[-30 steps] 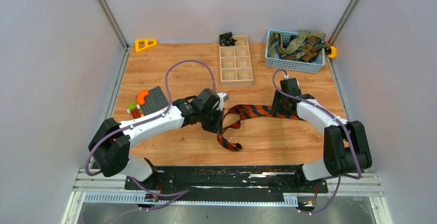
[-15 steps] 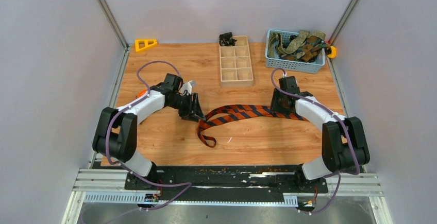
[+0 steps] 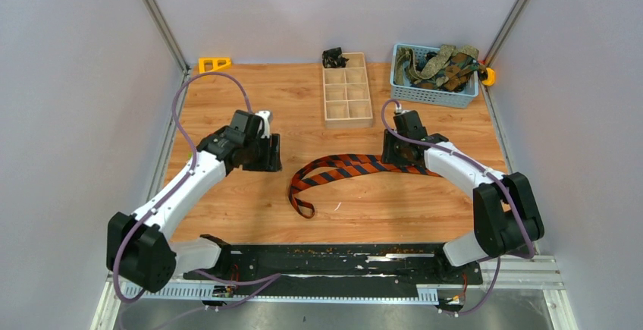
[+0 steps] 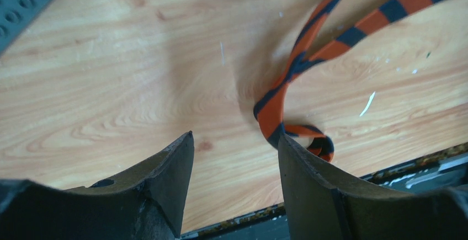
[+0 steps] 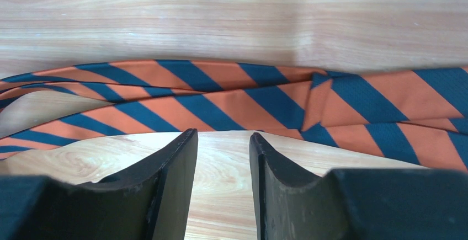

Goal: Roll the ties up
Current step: Flatten out the tie at the center of the board.

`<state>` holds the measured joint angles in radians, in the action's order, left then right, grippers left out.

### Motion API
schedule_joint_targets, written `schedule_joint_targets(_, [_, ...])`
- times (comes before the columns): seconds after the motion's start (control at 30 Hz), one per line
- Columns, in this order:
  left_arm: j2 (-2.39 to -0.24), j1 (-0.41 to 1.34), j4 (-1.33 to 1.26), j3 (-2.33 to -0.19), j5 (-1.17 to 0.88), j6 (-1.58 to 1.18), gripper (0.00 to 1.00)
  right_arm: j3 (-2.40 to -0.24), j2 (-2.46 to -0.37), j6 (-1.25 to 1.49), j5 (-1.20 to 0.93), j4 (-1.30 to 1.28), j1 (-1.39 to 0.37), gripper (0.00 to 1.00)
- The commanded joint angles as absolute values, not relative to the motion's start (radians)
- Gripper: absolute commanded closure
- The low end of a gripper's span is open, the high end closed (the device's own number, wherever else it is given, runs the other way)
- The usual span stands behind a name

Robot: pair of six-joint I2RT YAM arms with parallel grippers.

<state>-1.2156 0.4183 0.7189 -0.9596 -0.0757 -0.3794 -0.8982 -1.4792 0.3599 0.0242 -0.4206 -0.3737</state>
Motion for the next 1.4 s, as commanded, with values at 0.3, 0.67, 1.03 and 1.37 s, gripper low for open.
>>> schedule_joint_targets(0.3, [-1.171,0.863,0.792,-0.915,0.131,-0.634,0.34,-0.959,-1.534,0.355,0.026,-0.365,-0.458,0.6])
schedule_joint_targets(0.67, [-1.409,1.027,0.629,-0.991,0.034,-0.645,0.38,-0.917,-1.543,0.359,0.027,-0.338,-0.474,0.6])
schedule_joint_targets(1.03, [-1.562,1.029,0.581,-1.01,0.095,-0.637,0.47,-0.897,-1.531,0.355,0.026,-0.338,-0.48,0.6])
schedule_joint_targets(1.37, [-1.531,1.028,0.562,-1.021,0.087,-0.554,0.99,-0.905,-1.581,0.346,0.025,-0.328,-0.479,0.6])
